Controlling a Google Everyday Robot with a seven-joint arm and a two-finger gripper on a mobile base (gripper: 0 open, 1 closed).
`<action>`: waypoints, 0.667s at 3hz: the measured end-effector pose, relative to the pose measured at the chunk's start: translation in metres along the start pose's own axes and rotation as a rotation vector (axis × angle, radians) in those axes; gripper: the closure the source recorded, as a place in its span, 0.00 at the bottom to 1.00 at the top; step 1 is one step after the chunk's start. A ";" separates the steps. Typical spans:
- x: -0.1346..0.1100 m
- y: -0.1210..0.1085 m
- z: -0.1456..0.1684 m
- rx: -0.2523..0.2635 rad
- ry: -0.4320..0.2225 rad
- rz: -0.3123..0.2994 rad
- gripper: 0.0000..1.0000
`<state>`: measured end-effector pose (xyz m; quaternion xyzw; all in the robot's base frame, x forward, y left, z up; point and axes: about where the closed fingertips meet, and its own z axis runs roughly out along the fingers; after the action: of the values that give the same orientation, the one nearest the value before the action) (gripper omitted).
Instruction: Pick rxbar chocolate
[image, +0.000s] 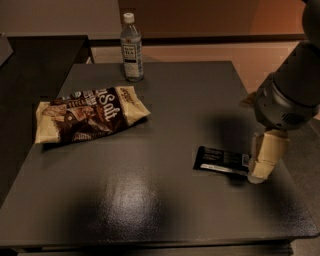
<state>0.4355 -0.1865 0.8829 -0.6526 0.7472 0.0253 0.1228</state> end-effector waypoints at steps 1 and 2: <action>0.000 0.005 0.021 -0.027 -0.003 -0.004 0.00; 0.001 0.010 0.041 -0.051 -0.006 -0.011 0.00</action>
Offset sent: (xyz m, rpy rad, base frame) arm -0.0064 0.0113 -0.0650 0.0179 0.0731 0.0353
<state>0.4318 -0.1782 0.8419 -0.6597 0.7422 0.0458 0.1086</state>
